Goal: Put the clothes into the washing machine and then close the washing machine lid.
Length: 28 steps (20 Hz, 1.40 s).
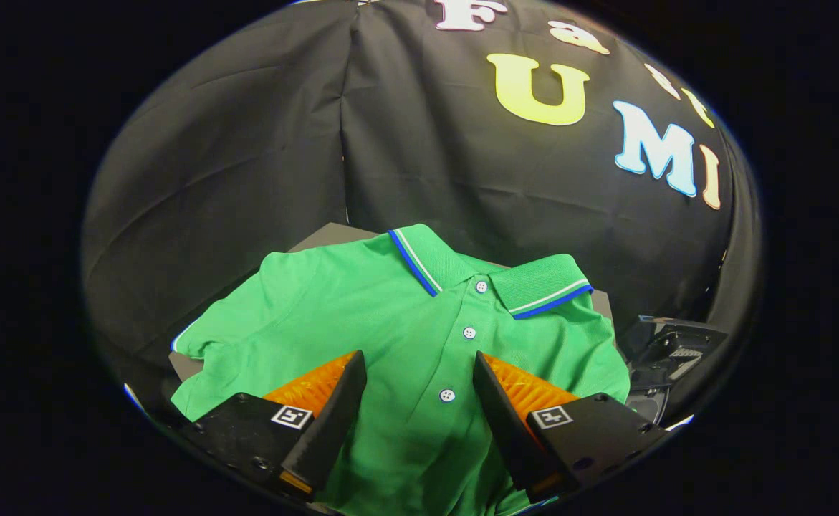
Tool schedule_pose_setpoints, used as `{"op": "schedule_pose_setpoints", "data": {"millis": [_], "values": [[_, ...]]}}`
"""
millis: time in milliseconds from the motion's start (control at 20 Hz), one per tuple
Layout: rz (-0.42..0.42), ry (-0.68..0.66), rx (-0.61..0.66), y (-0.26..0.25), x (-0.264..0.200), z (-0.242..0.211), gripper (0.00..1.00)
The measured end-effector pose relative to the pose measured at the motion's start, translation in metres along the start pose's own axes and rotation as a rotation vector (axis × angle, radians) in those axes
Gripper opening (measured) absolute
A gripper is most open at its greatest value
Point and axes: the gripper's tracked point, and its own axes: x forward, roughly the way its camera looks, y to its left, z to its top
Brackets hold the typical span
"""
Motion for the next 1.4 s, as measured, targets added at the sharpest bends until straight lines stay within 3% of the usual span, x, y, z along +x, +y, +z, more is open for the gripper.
{"op": "schedule_pose_setpoints", "data": {"millis": [100,200,300,400,500,600,1000,1400], "values": [[0.019,0.008,0.001,0.005,-0.001,-0.001,0.95],[0.017,0.015,-0.018,0.001,-0.003,0.001,0.72],[0.027,0.010,-0.029,0.002,-0.003,0.004,0.72],[-0.003,-0.005,-0.037,0.004,-0.005,0.001,0.18],[-0.028,-0.020,-0.100,0.004,-0.006,0.006,0.17],[-0.034,-0.042,-0.128,0.005,-0.008,0.006,0.02],[0.011,-0.051,-0.091,0.005,-0.016,0.013,0.02],[0.025,-0.154,-0.024,-0.008,-0.056,0.056,0.02]]}}
